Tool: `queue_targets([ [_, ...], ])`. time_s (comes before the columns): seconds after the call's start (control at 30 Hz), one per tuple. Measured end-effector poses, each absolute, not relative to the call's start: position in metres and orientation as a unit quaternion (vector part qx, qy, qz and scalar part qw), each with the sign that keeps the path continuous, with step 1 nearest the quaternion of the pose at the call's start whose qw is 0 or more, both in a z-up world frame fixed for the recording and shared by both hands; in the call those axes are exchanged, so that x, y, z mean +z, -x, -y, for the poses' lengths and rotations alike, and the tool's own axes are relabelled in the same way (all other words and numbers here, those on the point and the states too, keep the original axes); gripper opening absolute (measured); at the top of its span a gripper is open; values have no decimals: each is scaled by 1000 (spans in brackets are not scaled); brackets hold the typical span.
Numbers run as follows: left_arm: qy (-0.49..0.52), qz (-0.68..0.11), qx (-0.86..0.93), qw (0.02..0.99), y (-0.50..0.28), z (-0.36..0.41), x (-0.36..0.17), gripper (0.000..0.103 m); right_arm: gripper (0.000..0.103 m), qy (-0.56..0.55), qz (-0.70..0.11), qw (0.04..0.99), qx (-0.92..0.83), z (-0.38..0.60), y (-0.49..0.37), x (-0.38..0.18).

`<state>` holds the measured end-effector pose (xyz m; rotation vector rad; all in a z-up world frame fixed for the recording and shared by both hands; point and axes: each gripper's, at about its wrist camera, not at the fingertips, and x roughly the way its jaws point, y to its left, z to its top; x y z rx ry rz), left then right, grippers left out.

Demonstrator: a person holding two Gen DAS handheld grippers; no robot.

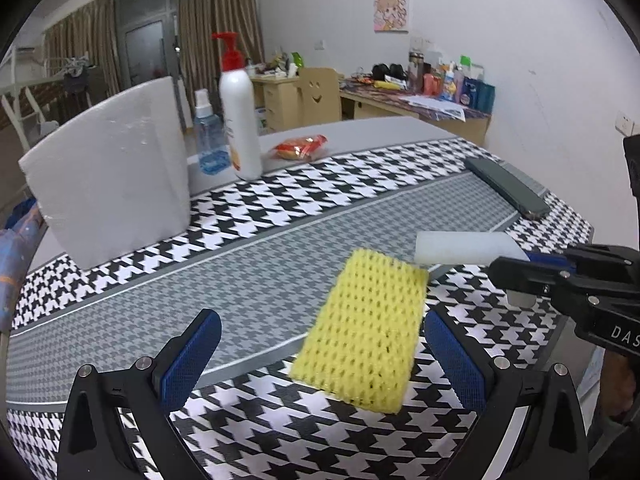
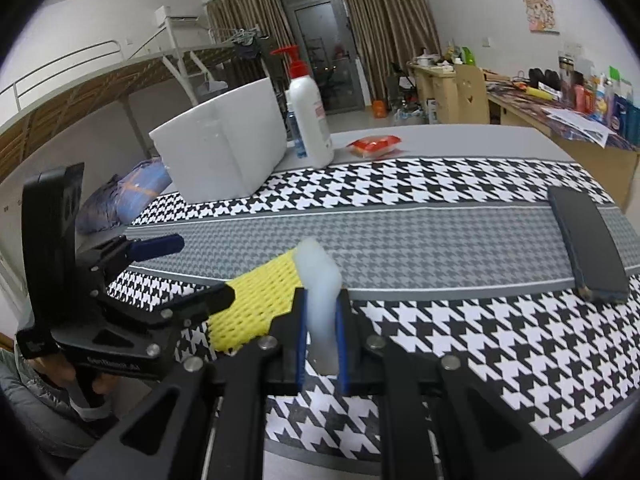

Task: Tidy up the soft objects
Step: 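Grasp the yellow mesh sponge with the left gripper while the right gripper grasps the foam stick, then carry the sponge and foam stick with both grippers over the white foam box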

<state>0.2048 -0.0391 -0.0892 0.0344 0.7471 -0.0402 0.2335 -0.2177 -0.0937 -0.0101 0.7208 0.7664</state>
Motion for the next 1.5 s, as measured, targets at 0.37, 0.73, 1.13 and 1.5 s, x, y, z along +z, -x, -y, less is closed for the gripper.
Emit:
queue_targets([
  [0.37,-15,-402,-38,915,-216,46,-105,82,16,-5,-338,870,358,228,-230,-94],
  [0.73,-1,-428,-69,901,-217,50,-115,58,16,-10,-334,873,355,233,-228,-93],
  [1.13,2,-412,-92,906,-208,58,-105,21,16,-15,-323,881,346,239,-224,-86],
  [1.5,-4,-375,-63,925,-198,46,-87,21,16,-3,-305,890,340,229,-216,-78],
])
